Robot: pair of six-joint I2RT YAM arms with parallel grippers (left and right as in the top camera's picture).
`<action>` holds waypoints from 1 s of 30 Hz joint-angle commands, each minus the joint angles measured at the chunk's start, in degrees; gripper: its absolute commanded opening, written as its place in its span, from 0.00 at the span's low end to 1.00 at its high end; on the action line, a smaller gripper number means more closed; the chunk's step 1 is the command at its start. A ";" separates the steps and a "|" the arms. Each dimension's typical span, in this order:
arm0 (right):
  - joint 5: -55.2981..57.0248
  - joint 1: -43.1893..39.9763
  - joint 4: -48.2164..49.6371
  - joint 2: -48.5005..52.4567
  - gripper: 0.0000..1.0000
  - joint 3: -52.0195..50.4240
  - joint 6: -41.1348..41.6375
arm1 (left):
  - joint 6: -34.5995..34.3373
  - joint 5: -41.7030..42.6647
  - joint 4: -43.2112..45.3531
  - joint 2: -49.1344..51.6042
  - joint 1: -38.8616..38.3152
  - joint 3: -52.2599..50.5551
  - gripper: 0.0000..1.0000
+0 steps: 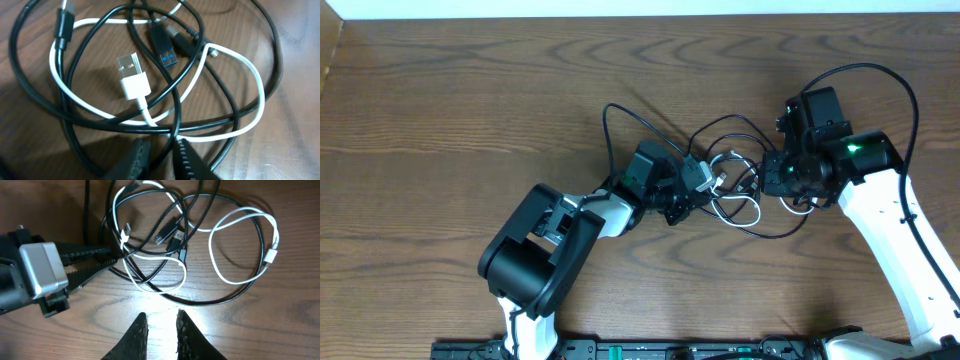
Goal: Untangle cables
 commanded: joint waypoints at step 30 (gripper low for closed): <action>-1.44 0.28 -0.07 -1.07 0.18 0.59 -1.99 | -1.68 -20.50 -8.68 0.50 -1.40 0.90 0.08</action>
